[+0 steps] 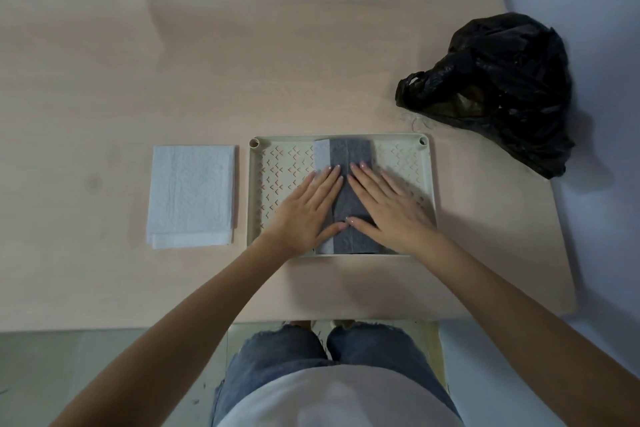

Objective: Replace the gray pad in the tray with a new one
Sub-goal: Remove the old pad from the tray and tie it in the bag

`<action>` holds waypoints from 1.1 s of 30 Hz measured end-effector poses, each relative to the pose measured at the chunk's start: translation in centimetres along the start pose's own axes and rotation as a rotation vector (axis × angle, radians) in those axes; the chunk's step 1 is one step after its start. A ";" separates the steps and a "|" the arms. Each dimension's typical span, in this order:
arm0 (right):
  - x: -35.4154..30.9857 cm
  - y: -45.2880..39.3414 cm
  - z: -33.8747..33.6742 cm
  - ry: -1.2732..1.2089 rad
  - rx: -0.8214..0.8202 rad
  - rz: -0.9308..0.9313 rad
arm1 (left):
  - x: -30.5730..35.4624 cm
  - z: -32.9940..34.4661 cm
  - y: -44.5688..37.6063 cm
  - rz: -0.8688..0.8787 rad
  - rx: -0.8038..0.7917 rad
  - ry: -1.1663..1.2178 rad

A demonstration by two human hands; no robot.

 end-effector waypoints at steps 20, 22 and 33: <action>-1.2 0.5 0.8 0.101 -0.113 -0.105 | 0.4 -0.4 0.5 0.012 -0.247 -0.167; -1.1 0.4 1.1 0.078 -0.148 -0.078 | 0.3 -0.3 0.5 0.014 -0.237 -0.207; 0.3 1.6 1.2 0.027 -0.207 0.019 | 0.0 0.7 0.8 -0.012 -0.243 -0.211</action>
Point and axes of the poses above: each hand's wrist, its own y-axis away from the middle knuckle, its own z-axis out of the palm, x = y × z, the point moved 3 cm from there along -y, towards the middle knuckle, and after that the axes turned 13 degrees about -y, right-handed, at the moved point
